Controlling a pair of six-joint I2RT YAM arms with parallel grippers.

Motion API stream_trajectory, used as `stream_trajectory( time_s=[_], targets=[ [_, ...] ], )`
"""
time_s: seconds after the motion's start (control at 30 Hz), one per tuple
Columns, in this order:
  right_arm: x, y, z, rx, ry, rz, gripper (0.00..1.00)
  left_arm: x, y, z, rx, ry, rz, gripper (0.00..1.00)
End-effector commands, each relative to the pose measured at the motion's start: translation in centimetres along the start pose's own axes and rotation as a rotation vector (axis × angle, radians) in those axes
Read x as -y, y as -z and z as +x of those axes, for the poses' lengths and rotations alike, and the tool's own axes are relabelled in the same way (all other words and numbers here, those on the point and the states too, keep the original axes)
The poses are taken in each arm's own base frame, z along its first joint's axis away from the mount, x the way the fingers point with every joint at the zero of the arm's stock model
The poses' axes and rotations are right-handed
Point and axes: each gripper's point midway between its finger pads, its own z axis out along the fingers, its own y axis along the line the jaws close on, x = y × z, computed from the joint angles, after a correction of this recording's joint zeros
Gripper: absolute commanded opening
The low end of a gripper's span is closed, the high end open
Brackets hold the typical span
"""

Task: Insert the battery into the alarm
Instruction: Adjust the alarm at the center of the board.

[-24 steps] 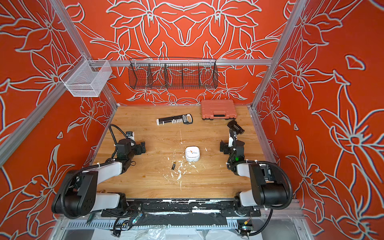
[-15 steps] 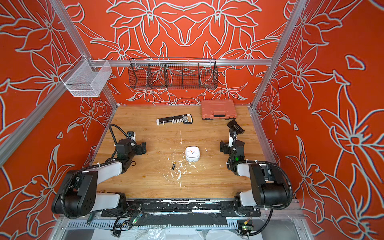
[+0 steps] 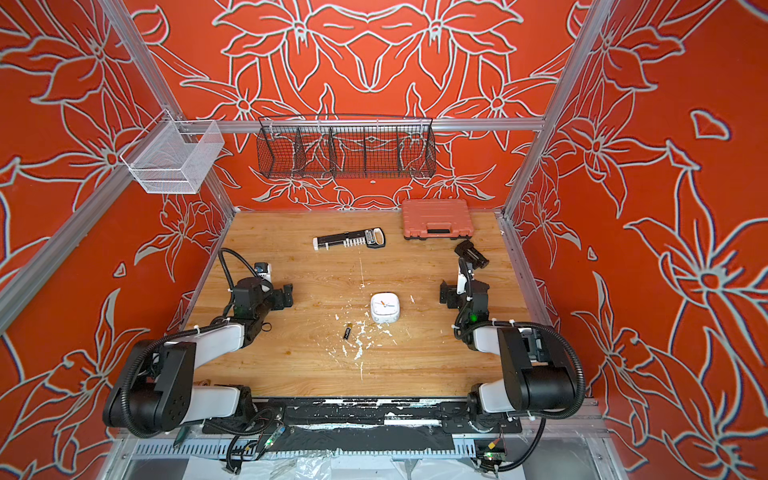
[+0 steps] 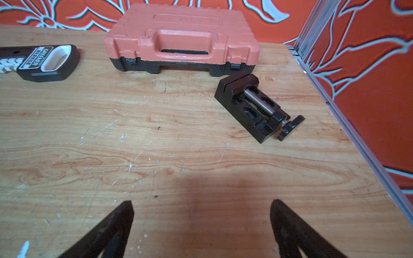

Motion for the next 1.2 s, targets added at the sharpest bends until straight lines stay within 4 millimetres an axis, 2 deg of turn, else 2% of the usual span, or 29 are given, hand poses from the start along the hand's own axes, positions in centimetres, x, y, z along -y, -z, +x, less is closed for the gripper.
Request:
stream_trajectory(
  time_s=[0.0, 0.2, 0.27, 0.37, 0.43, 0.5, 0.57, 0.63, 0.73, 0.77, 0.87, 1.0, 1.17],
  targets=[
    [0.4, -0.1, -1.2, 0.03, -0.003, 0.012, 0.98, 0.0, -0.1, -0.8, 0.015, -0.014, 0.006, 0.97],
    [0.3, 0.0, -1.4, 0.037, -0.003, 0.008, 0.97, 0.0, 0.0, -0.9, 0.02, -0.014, 0.004, 0.97],
    [-0.1, 0.5, -2.3, 0.069, 0.007, -0.01, 0.96, -0.2, 0.1, -1.1, 0.018, -0.009, -0.008, 0.97],
    [-0.2, 2.0, -3.9, 0.003, 0.007, -0.009, 0.95, -0.3, 1.1, -2.7, -0.041, 0.01, -0.026, 0.97],
    [-0.5, 3.4, -5.1, -0.055, -0.046, -0.026, 0.94, 0.3, 2.0, -4.4, -0.078, 0.024, 0.0, 0.97],
    [-2.0, 5.0, -5.8, -0.124, -0.098, -0.068, 0.91, 0.4, 3.4, -6.1, -0.078, 0.087, -0.012, 0.97],
    [-3.9, 6.4, -5.5, -0.218, -0.094, -0.088, 0.91, 1.3, 5.0, -7.2, -0.074, 0.165, 0.023, 0.97],
    [-6.3, 7.8, -4.7, -0.309, -0.098, -0.128, 0.91, 2.6, 6.6, -7.5, -0.083, 0.24, 0.081, 0.97],
    [-10.0, 10.0, -3.7, -0.408, -0.145, -0.191, 0.98, 4.5, 8.7, -6.3, -0.122, 0.314, 0.134, 0.97],
    [-11.0, 10.6, -3.2, -0.437, -0.158, -0.201, 0.98, 5.2, 9.8, -6.2, -0.109, 0.331, 0.159, 0.97],
    [-13.3, 11.6, -2.1, -0.49, -0.164, -0.196, 0.98, 7.6, 11.3, -4.4, -0.147, 0.345, 0.242, 0.97],
    [-16.0, 11.7, -0.7, -0.586, -0.136, -0.211, 0.98, 9.3, 12.4, -2.3, -0.213, 0.36, 0.281, 0.97],
    [-17.9, 10.7, 0.7, -0.63, -0.13, -0.226, 0.98, 12.5, 13.3, -1.2, -0.305, 0.412, 0.422, 0.97]
  ],
)
